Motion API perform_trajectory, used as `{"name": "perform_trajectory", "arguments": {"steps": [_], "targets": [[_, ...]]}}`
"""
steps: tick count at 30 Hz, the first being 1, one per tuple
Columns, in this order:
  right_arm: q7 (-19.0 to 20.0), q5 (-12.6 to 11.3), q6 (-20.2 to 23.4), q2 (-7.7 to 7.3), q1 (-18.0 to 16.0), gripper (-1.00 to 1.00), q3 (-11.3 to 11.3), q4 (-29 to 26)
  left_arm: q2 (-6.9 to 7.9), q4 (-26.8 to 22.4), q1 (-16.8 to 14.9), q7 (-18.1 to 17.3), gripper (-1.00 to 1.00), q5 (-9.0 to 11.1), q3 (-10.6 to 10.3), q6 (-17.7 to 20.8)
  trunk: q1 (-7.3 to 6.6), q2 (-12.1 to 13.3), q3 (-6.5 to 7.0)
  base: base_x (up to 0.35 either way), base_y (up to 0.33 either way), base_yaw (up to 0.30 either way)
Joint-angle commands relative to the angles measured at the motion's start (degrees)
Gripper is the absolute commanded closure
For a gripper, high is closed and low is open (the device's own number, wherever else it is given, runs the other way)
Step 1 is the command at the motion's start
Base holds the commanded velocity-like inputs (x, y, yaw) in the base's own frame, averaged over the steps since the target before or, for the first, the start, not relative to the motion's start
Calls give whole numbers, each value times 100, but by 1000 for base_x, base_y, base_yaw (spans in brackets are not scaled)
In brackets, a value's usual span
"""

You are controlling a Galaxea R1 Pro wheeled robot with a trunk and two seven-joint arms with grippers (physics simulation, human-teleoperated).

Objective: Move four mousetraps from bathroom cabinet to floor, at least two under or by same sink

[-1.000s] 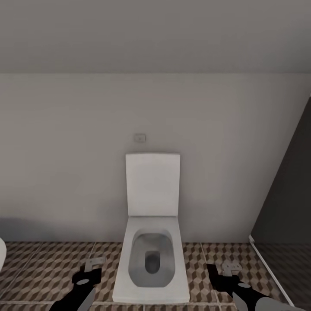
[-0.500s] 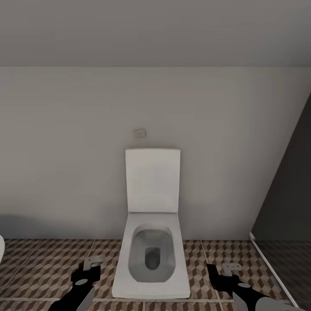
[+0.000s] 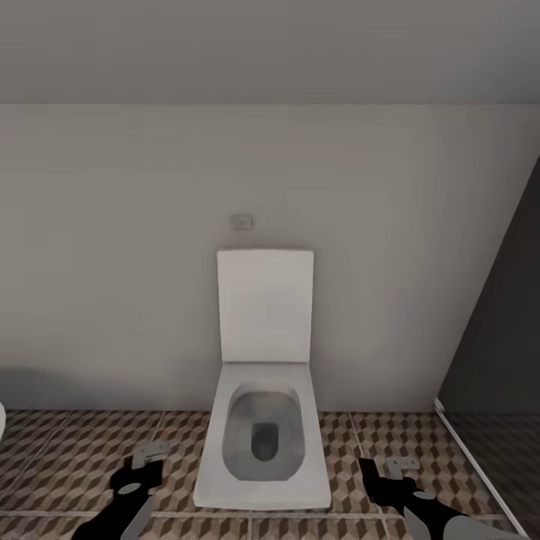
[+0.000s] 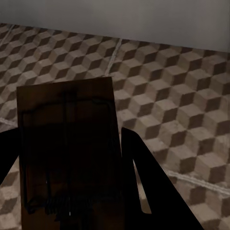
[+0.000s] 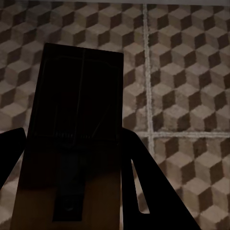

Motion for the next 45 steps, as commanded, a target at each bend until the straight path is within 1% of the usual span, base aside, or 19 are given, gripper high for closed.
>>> {"name": "perform_trajectory", "arguments": {"steps": [1, 10, 15, 19, 21, 24, 30, 45], "targets": [[19, -14, -25, -2, -6, 100, 12, 10, 27, -5, -3, 45, 100, 40, -48, 6, 22, -44, -24, 0, 0, 0], [19, -14, -25, -5, -6, 100, 12, 6, 62, -55, -3, 29, 100, 27, -44, 65, 219, -405, -186, 0, 0, 0], [19, -14, -25, -10, -6, 100, 12, -10, 35, -203, -3, 10, 100, 31, -49, 97, 329, -606, -275, 0, 0, 0], [19, -14, -25, -11, -6, 100, 12, -28, 45, -228, -3, -208, 100, 21, -52, 118, 417, -766, -347, 0, 0, 0], [19, -14, -25, -11, -6, 100, 12, -31, 55, -235, -3, -327, 100, 18, -49, 192, 461, -846, -383, 0, 0, 0], [17, -14, -25, -12, -6, 100, 12, -33, 62, -242, -9, -389, 100, 21, -45, 321, 527, -967, -437, 0, 0, 0], [11, -14, -25, -17, -6, 100, 12, -41, 64, -242, -62, -415, 100, 24, -44, 387, 659, -1207, -545, 0, 0, 0], [10, -22, -27, -44, -6, 100, 4, -48, 64, -235, -82, -468, 100, 32, -44, 406, 988, -1809, -814, 0, 0, 0]]}}
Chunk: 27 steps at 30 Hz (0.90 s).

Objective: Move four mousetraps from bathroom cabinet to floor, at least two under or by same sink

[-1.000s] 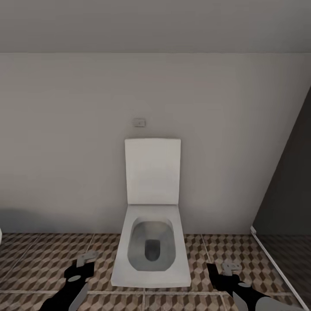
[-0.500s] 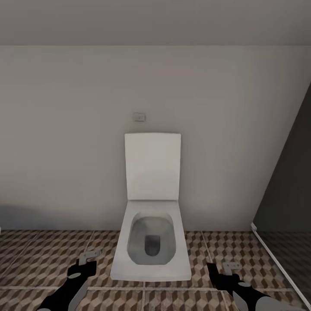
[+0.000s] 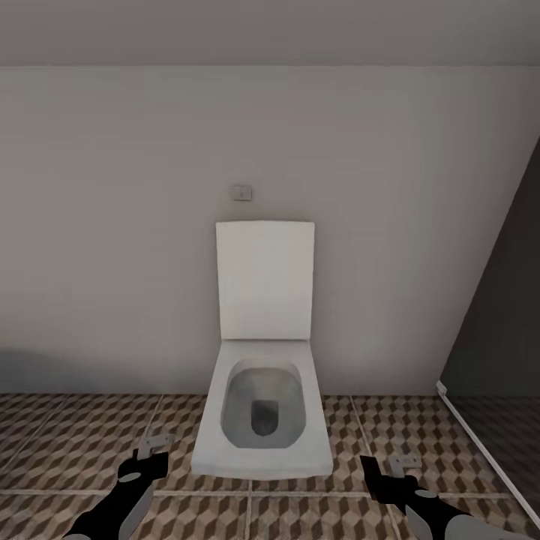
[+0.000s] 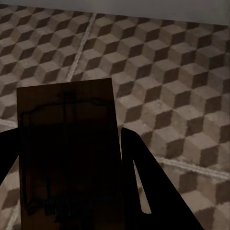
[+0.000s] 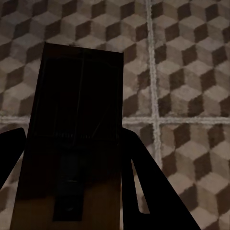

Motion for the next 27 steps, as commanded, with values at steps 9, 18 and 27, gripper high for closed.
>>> {"name": "perform_trajectory", "arguments": {"steps": [9, 18, 27], "targets": [[19, -15, -19, -11, -4, 100, 11, -90, 7, -22, -1, -290, 100, 17, -50, 35, 158, -287, -176, 0, 0, 0], [19, -15, -19, -12, -4, 100, 11, -94, 13, -23, -1, -276, 100, 15, -23, 26, 181, -299, -375, 0, 0, 0], [19, -15, -19, -29, -4, 100, 11, -94, 157, -23, -1, -282, 100, 21, 166, 12, 205, -311, -575, 0, 0, 0]]}}
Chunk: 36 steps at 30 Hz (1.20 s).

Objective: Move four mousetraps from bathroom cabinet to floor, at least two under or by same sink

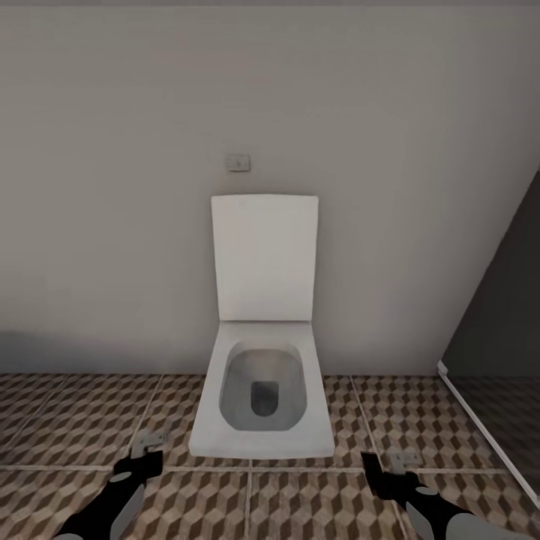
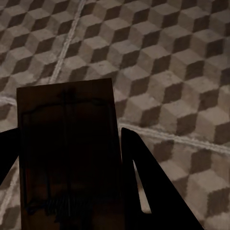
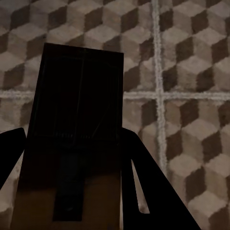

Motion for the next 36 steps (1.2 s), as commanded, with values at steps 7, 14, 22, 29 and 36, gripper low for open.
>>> {"name": "perform_trajectory", "arguments": {"steps": [7, 14, 22, 29, 36], "targets": [[19, -14, -20, -10, -4, 100, 11, 6, 18, -14, -1, 56, 100, 31, -39, 27, 16, -12, -161, 0, 0, 0], [18, -14, -28, -42, -4, 100, 11, 1, 25, -15, -1, 56, 100, 32, -38, 9, 35, -21, -316, 0, 0, 0], [18, -14, -28, -54, -4, 100, 11, -1, 15, -17, -1, 56, 100, 32, -38, -4, 55, -32, -493, 0, 0, 0], [17, -14, -29, -55, -4, 100, 11, -2, 8, -17, -1, 56, 100, 32, -38, -13, 73, -41, -648, 0, 0, 0], [18, -14, -28, -55, -4, 100, 11, -2, 11, -19, -1, 56, 100, 40, -38, -30, 91, -51, -803, 0, 0, 0]]}}
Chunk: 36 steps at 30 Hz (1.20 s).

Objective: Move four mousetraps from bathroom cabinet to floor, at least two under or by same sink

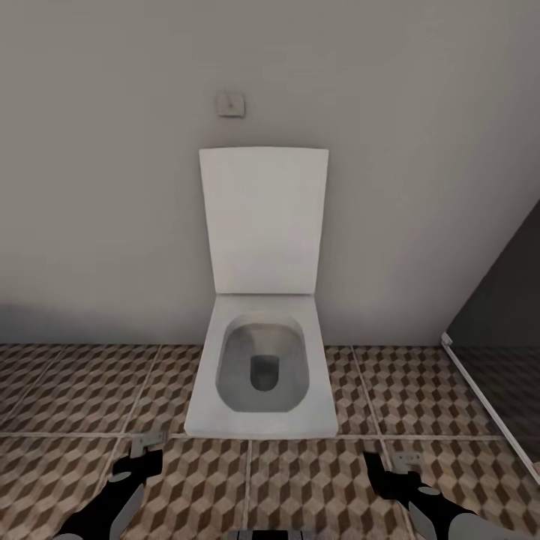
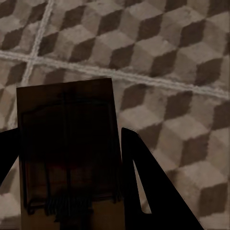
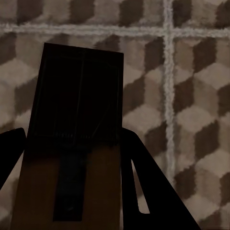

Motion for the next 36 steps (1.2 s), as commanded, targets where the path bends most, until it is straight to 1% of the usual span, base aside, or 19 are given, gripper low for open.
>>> {"name": "perform_trajectory", "arguments": {"steps": [1, 2, 10, 14, 18, 30, 36], "targets": [[19, -14, -21, -2, -4, 100, 11, 6, 8, -14, -1, 56, 100, 30, -50, 28, 1, -3, -27, 0, 0, 0], [20, -14, -21, -2, -4, 100, 11, 6, 10, -15, -1, 56, 100, 30, -50, 28, 4, -5, -49, 0, 0, 0], [17, -14, -20, -2, -4, 100, 11, 7, -32, -17, -1, 17, 100, 45, -50, -17, 4, -5, -49, 0, 0, 0], [20, -14, -20, -2, -4, 100, 11, 7, -58, -17, -1, 31, 100, 47, -33, -409, 4, -5, -49, 0, 0, 0], [18, -14, -19, -2, -4, 100, 11, 7, -58, -17, 4, 32, 100, 43, -23, -574, 4, -5, -49, 0, 0, 0], [19, -14, -19, -2, -4, 100, 11, 9, -49, 22, 25, 14, 100, 37, -24, -623, 4, -5, -49, 2, 0, 0], [20, -14, -21, -2, -4, 100, 11, 7, -56, 24, 26, 25, 100, 29, -27, -620, 4, -5, -49, 153, 44, 0]]}}
